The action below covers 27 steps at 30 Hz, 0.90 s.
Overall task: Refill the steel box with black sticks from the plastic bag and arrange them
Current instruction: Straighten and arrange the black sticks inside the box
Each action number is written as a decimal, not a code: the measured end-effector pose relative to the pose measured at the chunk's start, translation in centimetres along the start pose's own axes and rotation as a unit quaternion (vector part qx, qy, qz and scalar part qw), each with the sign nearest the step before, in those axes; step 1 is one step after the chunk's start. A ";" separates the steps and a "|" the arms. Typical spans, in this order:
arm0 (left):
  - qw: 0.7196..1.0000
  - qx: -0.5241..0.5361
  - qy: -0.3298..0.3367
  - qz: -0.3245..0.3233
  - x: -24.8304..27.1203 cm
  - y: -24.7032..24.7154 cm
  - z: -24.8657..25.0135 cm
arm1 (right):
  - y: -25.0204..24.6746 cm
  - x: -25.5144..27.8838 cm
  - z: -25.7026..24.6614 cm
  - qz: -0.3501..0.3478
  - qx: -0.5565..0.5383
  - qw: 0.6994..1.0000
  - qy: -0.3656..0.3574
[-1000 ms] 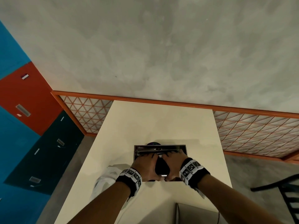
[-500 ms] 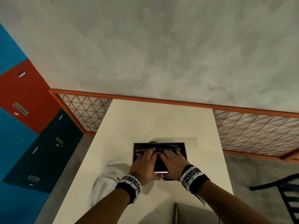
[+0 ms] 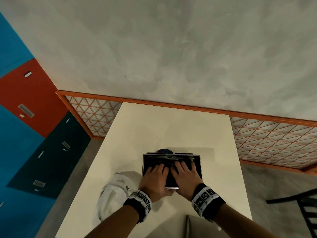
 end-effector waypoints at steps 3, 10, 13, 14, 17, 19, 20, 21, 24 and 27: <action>1.000 0.000 -0.009 -0.022 0.1 0.1 0.0 | -0.2 0.4 -0.8 0.004 0.005 1.000 0.014; 0.999 0.003 -0.004 -0.036 0.2 0.9 0.2 | 1.3 1.0 0.4 -0.026 -0.056 0.998 -0.004; 1.000 0.001 0.001 -0.026 0.4 0.9 0.3 | 0.9 0.6 1.2 -0.064 -0.066 0.995 -0.022; 1.000 -0.001 0.001 -0.023 0.4 0.8 0.3 | 0.5 0.6 1.4 -0.075 -0.071 0.994 -0.027; 1.000 -0.006 -0.001 -0.010 0.6 0.8 0.5 | -0.7 0.3 2.1 -0.101 -0.116 0.987 -0.037; 1.000 -0.007 -0.004 -0.007 0.7 1.1 0.5 | -1.4 -0.1 2.6 -0.097 -0.158 0.982 -0.028; 1.000 -0.008 0.000 -0.003 0.7 1.4 0.5 | -1.4 -0.4 2.9 -0.084 -0.162 0.983 -0.018; 1.000 -0.010 0.005 0.007 0.7 1.5 0.5 | -1.3 -0.8 3.2 -0.073 -0.158 0.985 -0.007; 0.999 -0.007 0.017 0.027 0.8 1.6 0.5 | -0.3 -2.3 4.1 -0.088 -0.136 0.987 0.020; 1.000 -0.003 0.016 0.019 0.7 1.4 0.4 | -0.2 -3.8 4.3 -0.134 -0.130 0.982 0.030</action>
Point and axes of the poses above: each hand's wrist, its own x-axis away from the middle knuckle, its own y-axis out of the palm, z = x × y, the point moved 1 cm from there along -x, towards the middle knuckle, and after that the axes turned 10 degrees about -z, right-handed, at the moved point
